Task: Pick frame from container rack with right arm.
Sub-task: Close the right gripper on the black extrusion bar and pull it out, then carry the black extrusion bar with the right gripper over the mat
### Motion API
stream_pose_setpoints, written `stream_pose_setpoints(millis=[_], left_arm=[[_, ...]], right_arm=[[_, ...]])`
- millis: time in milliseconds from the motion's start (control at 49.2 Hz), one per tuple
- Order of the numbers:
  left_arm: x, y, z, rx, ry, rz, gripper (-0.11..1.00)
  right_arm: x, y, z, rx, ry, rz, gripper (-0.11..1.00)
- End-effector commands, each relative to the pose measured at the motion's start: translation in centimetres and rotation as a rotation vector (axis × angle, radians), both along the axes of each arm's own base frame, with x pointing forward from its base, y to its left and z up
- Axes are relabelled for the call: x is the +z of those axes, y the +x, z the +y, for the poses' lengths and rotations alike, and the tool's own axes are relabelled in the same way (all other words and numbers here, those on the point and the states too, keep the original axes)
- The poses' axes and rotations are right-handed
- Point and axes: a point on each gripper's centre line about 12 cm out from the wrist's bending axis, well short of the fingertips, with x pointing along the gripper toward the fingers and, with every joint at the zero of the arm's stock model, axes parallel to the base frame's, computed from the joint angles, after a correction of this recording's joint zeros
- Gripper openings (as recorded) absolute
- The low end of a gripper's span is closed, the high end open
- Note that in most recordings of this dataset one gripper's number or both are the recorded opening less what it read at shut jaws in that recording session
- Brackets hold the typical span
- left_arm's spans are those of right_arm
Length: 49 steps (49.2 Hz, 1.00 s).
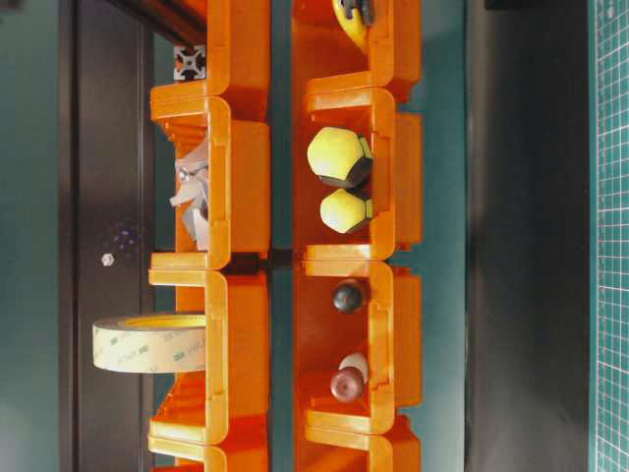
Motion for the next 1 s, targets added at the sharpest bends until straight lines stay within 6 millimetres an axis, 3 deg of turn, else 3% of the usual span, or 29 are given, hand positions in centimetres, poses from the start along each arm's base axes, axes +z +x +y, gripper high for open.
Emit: stream_pose_setpoints(millis=[0, 203, 427, 651, 976], left_arm=[[1.5, -0.1, 0.0, 0.000, 0.005, -0.035, 0.00], [1.9, -0.4, 0.0, 0.002, 0.003, -0.048, 0.00], [2.6, -0.7, -0.1, -0.004, 0.003, -0.071, 0.00], [3.5, -1.2, -0.1, -0.006, 0.005, -0.075, 0.00], [4.4, -1.5, -0.2, -0.012, 0.003, -0.098, 0.00]], right_arm=[[2.2, -0.3, 1.7, -0.005, -0.035, -0.039, 0.25], [3.8, 0.4, 5.8, 0.066, -0.047, -0.048, 0.25], [4.7, 1.6, 11.8, 0.222, 0.011, -0.096, 0.25], [4.6, 1.7, 17.2, 0.411, 0.089, -0.072, 0.25], [1.1, 0.9, 19.8, 0.536, 0.201, 0.066, 0.25]])
